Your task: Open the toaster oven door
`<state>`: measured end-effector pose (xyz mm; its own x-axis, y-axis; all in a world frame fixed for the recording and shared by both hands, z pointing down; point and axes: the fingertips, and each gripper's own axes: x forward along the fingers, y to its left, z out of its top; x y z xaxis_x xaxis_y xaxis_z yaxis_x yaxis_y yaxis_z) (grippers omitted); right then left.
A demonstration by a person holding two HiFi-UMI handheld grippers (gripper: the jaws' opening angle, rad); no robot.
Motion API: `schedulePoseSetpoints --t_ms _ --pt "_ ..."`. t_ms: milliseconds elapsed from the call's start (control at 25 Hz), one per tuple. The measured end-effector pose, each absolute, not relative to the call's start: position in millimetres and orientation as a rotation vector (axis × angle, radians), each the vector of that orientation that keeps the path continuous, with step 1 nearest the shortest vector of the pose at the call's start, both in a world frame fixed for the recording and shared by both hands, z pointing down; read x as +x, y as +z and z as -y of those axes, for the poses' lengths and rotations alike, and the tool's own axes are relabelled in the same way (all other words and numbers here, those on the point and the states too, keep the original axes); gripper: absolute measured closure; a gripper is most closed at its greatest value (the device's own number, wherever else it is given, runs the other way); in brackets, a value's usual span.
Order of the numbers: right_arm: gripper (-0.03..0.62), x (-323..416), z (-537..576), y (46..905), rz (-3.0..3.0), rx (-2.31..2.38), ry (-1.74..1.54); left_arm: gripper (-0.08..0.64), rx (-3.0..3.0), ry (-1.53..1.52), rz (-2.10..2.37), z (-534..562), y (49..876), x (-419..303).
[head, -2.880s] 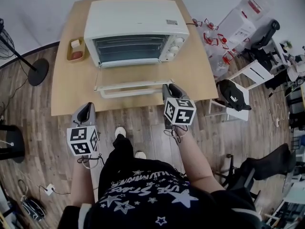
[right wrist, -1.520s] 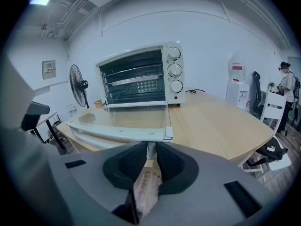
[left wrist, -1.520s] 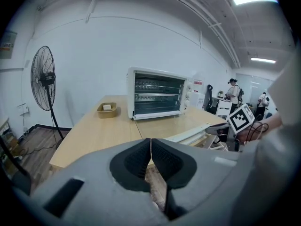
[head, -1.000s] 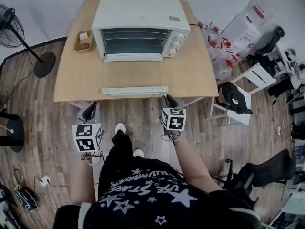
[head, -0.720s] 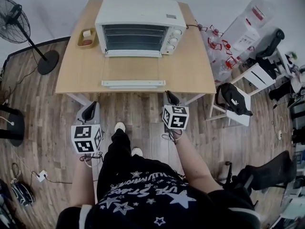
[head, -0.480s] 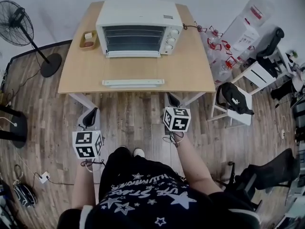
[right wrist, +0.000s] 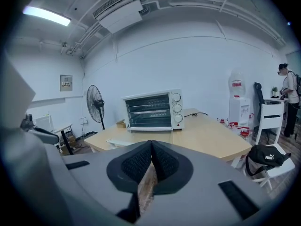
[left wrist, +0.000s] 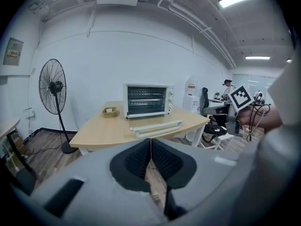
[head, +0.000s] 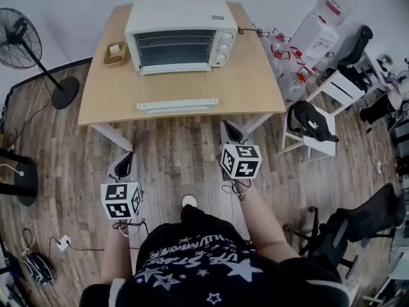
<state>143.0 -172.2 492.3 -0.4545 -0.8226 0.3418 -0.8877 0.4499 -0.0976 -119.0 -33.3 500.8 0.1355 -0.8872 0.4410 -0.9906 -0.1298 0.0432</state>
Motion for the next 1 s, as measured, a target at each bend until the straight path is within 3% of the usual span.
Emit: schedulePoseSetpoints --t_ms 1000 --pt "0.589 127 -22 461 2.418 1.523 0.334 0.538 2.234 0.428 1.698 -128 492 -116"
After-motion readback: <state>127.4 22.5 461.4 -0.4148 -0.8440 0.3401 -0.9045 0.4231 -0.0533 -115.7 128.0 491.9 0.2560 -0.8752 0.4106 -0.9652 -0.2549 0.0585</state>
